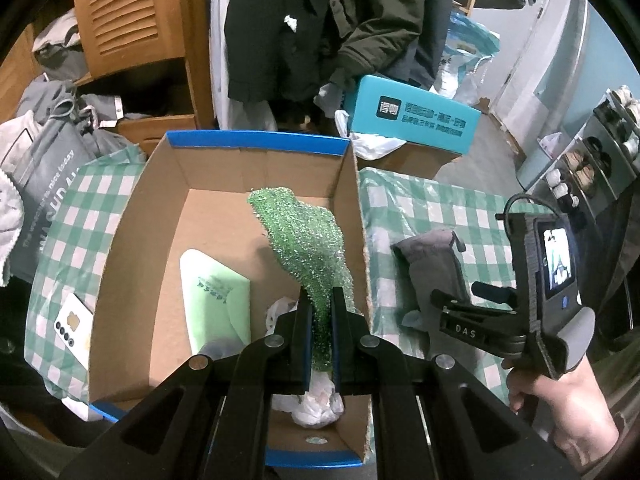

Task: Organize soft objects

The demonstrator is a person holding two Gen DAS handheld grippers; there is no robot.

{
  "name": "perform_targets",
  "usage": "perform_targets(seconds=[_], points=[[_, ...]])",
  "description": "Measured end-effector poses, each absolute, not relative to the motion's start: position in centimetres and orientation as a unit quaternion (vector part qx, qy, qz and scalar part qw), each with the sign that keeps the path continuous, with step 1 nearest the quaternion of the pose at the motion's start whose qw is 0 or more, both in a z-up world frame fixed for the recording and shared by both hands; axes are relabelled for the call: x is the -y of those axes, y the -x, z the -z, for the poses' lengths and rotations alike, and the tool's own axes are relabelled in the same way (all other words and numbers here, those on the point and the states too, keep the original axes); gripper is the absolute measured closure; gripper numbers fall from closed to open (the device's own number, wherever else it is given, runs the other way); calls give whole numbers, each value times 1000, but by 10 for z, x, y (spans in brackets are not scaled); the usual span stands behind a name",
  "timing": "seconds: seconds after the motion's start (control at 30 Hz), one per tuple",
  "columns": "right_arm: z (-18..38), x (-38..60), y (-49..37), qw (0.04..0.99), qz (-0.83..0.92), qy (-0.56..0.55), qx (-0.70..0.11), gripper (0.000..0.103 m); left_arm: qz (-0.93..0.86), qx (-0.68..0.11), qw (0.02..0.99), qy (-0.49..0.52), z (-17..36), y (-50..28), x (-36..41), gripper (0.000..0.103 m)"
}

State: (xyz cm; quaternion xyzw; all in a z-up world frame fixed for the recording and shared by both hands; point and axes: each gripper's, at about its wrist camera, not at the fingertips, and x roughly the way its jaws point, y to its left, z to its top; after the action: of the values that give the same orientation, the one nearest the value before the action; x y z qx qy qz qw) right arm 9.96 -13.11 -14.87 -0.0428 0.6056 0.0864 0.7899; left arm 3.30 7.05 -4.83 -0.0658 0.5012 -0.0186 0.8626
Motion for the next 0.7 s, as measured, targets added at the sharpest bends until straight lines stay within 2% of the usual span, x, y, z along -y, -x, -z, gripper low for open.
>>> perform_targets(seconds=[0.23,0.3,0.37,0.47,0.57,0.7], points=[[168,124,-103,777,-95,52,-620,39,11,-511,856,74,57,-37,-81,96],[174,122,-104,772,-98,56,-625,47,8,-513,855,77,59,-38,-85,96],[178,121,-104,771,-101,56,-626,64,4,-513,854,80,60,-39,-91,96],[176,118,-103,774,-96,62,-623,80,-3,-515,853,85,63,-41,-98,96],[171,118,-104,778,-91,62,-619,86,-10,-520,849,90,67,-43,-105,96],[161,121,-105,784,-89,58,-612,86,-25,-526,844,98,74,-44,-115,94]])
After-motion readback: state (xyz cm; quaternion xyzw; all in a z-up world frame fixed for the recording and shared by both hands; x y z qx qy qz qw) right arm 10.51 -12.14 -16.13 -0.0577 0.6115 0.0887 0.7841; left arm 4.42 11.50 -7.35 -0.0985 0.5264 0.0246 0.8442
